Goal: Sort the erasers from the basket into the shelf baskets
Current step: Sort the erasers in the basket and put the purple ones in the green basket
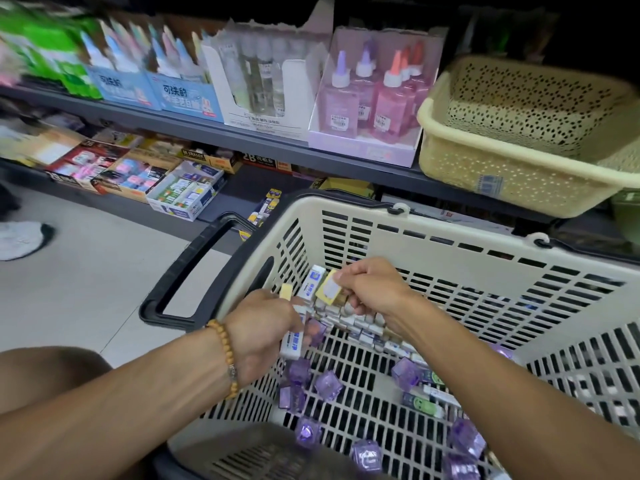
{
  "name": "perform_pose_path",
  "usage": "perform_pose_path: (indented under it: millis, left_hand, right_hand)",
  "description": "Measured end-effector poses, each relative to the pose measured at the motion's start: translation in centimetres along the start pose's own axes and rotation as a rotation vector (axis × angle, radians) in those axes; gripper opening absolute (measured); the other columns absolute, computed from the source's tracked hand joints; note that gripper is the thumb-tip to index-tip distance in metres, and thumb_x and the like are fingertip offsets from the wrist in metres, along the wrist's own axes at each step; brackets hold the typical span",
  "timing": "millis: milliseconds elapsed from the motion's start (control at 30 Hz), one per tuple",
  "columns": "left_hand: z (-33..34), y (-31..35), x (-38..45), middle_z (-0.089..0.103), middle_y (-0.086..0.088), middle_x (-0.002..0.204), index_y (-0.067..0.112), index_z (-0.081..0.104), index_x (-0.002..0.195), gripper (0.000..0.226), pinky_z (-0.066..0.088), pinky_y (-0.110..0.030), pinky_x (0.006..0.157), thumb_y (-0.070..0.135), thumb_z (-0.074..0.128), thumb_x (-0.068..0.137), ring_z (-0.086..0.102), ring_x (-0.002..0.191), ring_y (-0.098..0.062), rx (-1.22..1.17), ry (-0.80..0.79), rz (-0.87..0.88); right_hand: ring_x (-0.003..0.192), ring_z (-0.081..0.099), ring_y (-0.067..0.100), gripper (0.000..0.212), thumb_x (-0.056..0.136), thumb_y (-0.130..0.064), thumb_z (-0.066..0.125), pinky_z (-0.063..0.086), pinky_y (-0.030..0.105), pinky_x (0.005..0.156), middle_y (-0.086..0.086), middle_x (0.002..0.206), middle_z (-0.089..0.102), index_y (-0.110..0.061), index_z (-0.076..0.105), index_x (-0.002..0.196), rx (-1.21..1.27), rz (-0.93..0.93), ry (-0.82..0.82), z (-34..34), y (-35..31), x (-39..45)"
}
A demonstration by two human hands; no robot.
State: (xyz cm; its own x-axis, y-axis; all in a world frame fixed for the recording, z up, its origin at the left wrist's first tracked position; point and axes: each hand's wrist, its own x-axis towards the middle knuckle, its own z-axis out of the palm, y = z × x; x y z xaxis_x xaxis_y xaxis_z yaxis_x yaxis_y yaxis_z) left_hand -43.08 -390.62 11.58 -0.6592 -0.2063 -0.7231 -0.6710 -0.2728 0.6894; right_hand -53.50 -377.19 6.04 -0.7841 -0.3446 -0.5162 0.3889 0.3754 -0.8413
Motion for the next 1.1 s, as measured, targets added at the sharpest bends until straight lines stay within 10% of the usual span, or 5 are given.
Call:
perform_pose_path:
  millis: [133, 433, 633, 833, 1100]
  left_hand:
    - [0.1, 0.0, 0.3, 0.064, -0.025, 0.113, -0.005, 0.046, 0.124, 0.040, 0.058, -0.031, 0.061, -0.020, 0.043, 0.088, 0.070, 0.077, -0.025, -0.093, -0.006, 0.025]
    - [1.8, 0.9, 0.5, 0.066, -0.027, 0.107, -0.004, 0.056, 0.115, 0.029, 0.052, -0.037, 0.071, -0.014, 0.042, 0.092, 0.064, 0.082, -0.028, -0.163, 0.045, 0.116]
    - [3.2, 1.1, 0.7, 0.061, -0.033, 0.119, -0.008, 0.057, 0.115, 0.023, 0.051, -0.051, 0.091, 0.004, 0.047, 0.098, 0.064, 0.105, -0.040, -0.151, 0.038, 0.100]
    - [2.3, 0.9, 1.1, 0.060, -0.010, 0.085, 0.007, 0.065, 0.106, 0.024, 0.042, -0.023, 0.040, 0.025, 0.051, 0.097, 0.050, 0.058, -0.014, 0.049, 0.102, 0.073]
    - [1.5, 0.5, 1.0, 0.065, -0.013, 0.080, 0.003, 0.069, 0.101, 0.013, 0.046, -0.022, 0.049, 0.007, 0.063, 0.091, 0.053, 0.058, -0.013, 0.207, -0.018, 0.157]
  right_hand:
    - [0.037, 0.054, 0.005, 0.021, 0.092, 0.002, 0.052, 0.039, 0.017, 0.035, 0.010, 0.078, 0.066, -0.005, 0.063, 0.109, -0.067, 0.043, 0.089, 0.7, 0.4, 0.3]
    - [0.052, 0.064, 0.005, 0.021, 0.089, -0.030, 0.069, 0.042, 0.012, 0.044, 0.002, 0.070, 0.073, -0.010, 0.063, 0.087, -0.111, -0.165, -0.009, -0.1, 0.3, -4.9]
    - [0.044, 0.054, 0.005, 0.024, 0.084, -0.011, 0.075, 0.037, 0.012, 0.039, -0.004, 0.057, 0.064, -0.019, 0.054, 0.094, 0.026, -0.133, -0.094, 0.7, 0.2, -5.4]
    - [0.044, 0.053, 0.009, 0.034, 0.090, -0.009, 0.068, 0.038, 0.022, 0.040, 0.002, 0.064, 0.064, -0.028, 0.050, 0.111, -0.103, -0.055, 0.041, -1.7, 1.4, -3.7]
    - [0.066, 0.072, 0.015, 0.019, 0.093, -0.001, 0.059, 0.055, 0.021, 0.053, 0.009, 0.089, 0.070, -0.009, 0.058, 0.110, -0.032, -0.025, 0.126, -1.0, 1.2, -1.3]
